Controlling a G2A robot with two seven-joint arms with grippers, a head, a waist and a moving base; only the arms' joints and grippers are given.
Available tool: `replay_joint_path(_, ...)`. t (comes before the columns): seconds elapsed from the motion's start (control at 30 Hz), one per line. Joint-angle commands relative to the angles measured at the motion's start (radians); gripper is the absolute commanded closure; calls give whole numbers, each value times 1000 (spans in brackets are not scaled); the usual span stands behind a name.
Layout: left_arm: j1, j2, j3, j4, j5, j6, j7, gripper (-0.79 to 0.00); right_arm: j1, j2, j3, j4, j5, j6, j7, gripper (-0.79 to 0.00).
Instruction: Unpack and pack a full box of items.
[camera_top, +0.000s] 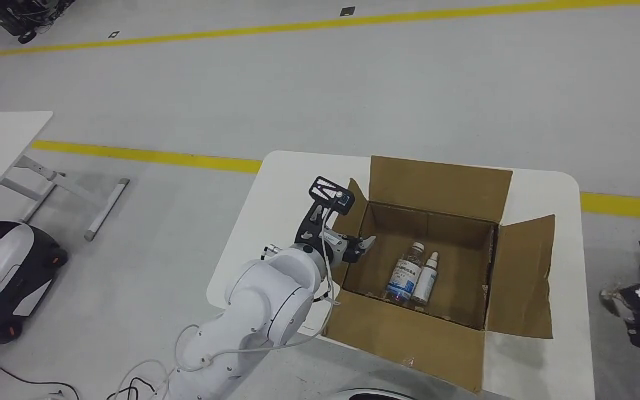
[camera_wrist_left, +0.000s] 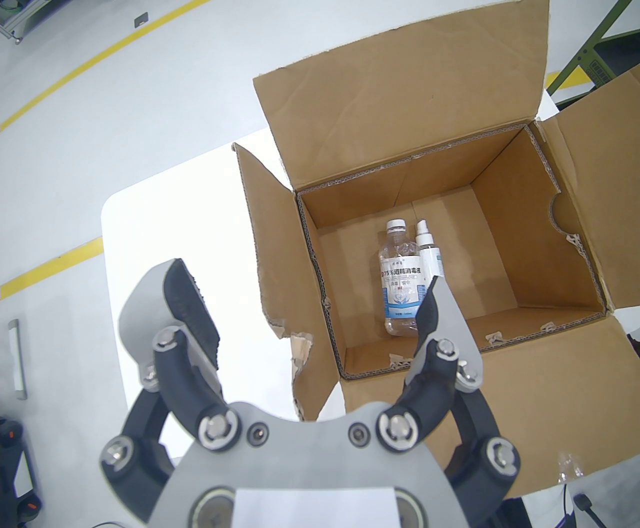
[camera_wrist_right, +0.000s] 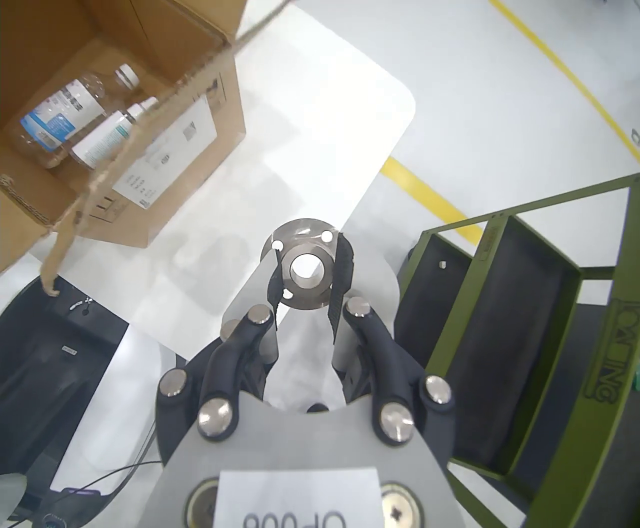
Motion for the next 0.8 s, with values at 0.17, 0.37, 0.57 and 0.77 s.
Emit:
replay_joint_path(0.17,0,0,0,0,0,0,0,-785,42,10,-50,-50,-18,-28,-25,0)
replay_joint_path(0.37,0,0,0,0,0,0,0,-785,113,18,-123,-50,-19,-51,-40,0)
replay_joint_path(0.57,0,0,0,0,0,0,0,-785,188,23,-227,-50,-37,-26,-28,0)
replay_joint_path(0.77,0,0,0,0,0,0,0,-785,242,19,-356,-48,-74,42,-27,0)
